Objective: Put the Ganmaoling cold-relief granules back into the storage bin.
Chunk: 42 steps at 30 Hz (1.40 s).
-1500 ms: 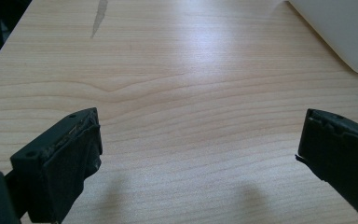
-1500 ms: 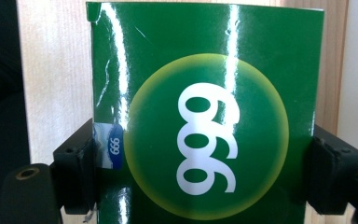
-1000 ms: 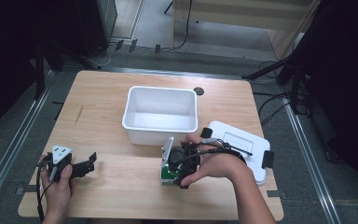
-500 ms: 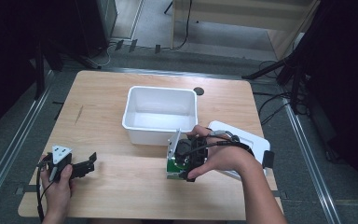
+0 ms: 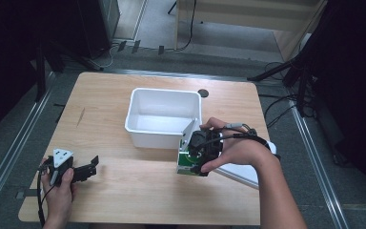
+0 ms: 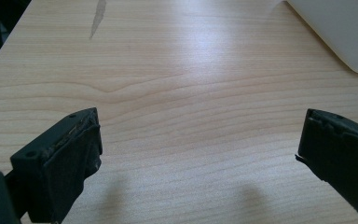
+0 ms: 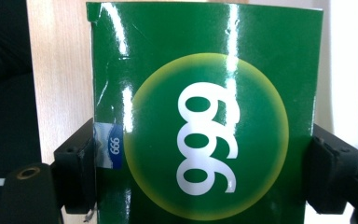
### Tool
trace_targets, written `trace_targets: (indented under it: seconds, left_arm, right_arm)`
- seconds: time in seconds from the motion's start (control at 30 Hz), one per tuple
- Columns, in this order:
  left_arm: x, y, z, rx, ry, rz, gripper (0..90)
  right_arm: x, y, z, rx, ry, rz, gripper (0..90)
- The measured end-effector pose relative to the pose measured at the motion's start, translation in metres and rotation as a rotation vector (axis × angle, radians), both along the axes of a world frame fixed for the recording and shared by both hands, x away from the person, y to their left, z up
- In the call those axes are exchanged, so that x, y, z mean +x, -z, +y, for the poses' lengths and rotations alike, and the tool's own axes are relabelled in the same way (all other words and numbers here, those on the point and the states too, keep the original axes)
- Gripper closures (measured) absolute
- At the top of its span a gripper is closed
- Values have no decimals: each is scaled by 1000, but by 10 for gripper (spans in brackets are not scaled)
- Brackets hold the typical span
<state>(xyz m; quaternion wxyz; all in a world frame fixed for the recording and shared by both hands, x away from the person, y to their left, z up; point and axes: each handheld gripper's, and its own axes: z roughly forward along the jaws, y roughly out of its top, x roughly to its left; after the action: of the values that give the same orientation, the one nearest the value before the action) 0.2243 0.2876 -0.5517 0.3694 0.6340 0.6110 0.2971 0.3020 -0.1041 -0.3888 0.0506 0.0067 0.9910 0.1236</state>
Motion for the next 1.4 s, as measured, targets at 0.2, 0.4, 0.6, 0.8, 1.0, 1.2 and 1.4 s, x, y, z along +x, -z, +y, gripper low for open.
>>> trace_targets:
  seconds: [0.2,0.4,0.6,0.8,1.0,1.2,1.4]
  left_arm:
    - [0,0,0,1,2,3,2]
    - [1,0,0,-2,0,5,2]
    - [1,0,1,-2,1,7,2]
    - [0,0,1,-9,-3,3,2]
    - [0,0,2,-5,-13,-7,2]
    - [-1,0,2,-11,-13,-8,2]
    - [0,0,2,-10,-11,-6,2]
  right_arm:
    - [7,-10,-11,-8,23,-9,164]
    - [14,-21,-21,3,36,-23,164]
    - [19,-32,-24,-4,44,-33,164]
    - [25,-41,-20,-5,42,-41,164]
    - [33,-47,-11,0,36,-48,163]
    - [45,-52,-2,4,28,-67,163]
    - [54,-58,3,28,21,-76,163]
